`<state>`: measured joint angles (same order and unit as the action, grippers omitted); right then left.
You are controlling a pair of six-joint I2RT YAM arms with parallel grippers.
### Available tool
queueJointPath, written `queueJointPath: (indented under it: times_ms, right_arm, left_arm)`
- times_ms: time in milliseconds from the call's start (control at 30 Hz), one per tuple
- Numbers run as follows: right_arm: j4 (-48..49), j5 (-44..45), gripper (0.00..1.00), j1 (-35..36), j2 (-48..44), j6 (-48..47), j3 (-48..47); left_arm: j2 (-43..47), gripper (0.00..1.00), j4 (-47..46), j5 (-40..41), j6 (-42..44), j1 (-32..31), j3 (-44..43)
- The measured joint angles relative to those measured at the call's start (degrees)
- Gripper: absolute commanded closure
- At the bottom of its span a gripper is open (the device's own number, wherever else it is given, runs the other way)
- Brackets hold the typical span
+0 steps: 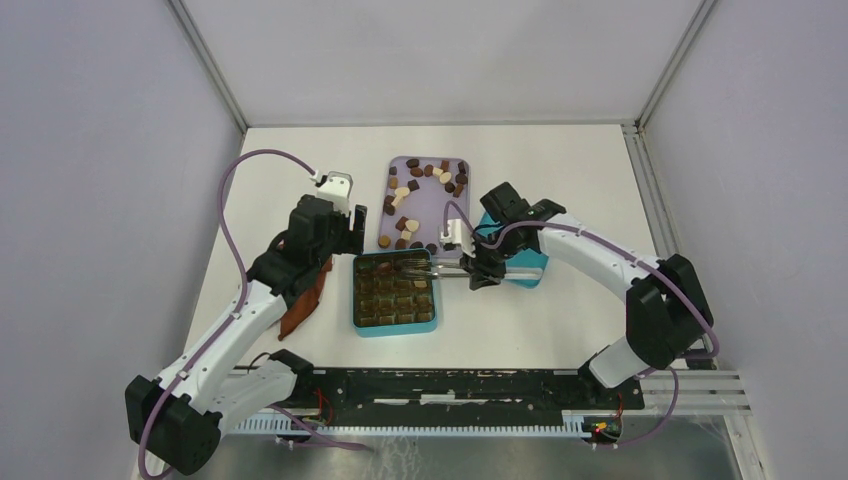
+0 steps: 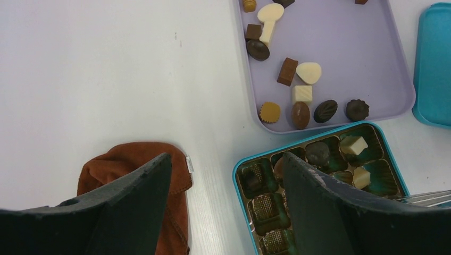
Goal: Pack the chocolate
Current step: Place the fake chocolate in the packing box.
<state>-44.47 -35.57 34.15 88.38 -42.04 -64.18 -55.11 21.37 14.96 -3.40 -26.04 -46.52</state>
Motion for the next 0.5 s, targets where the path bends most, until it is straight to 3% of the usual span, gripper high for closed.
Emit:
queueJointPath:
  times_ms: [500]
  right_arm:
    - [1.16,7.43,0.77,5.14,6.25,0.63,-2.10]
  left_arm:
    - [0.00,0.19,0.00,-0.02,0.00,0.00,0.00]
